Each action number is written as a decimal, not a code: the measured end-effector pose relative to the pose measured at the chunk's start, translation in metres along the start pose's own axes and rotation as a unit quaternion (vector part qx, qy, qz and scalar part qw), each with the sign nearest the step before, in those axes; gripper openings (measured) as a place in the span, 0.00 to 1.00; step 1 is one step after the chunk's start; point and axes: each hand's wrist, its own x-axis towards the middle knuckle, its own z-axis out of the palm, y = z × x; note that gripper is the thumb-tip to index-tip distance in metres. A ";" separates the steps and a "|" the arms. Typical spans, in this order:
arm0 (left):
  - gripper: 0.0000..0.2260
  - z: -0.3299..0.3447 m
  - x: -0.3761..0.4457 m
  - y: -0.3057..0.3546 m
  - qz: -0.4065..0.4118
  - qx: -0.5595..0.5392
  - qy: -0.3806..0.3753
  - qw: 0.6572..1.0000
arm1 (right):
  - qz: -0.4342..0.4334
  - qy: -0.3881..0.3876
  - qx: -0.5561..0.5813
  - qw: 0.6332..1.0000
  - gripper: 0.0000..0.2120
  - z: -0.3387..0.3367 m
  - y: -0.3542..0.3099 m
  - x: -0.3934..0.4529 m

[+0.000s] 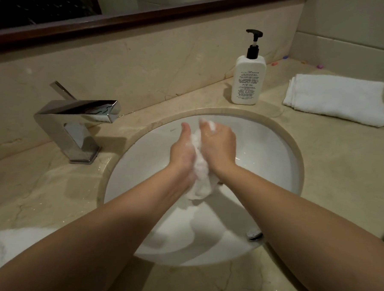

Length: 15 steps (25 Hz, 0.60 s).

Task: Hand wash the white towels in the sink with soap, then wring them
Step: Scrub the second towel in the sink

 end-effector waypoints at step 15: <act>0.30 0.000 0.001 -0.003 0.011 0.042 0.034 0.998 | 0.026 0.013 0.001 1.000 0.27 -0.002 -0.002 0.005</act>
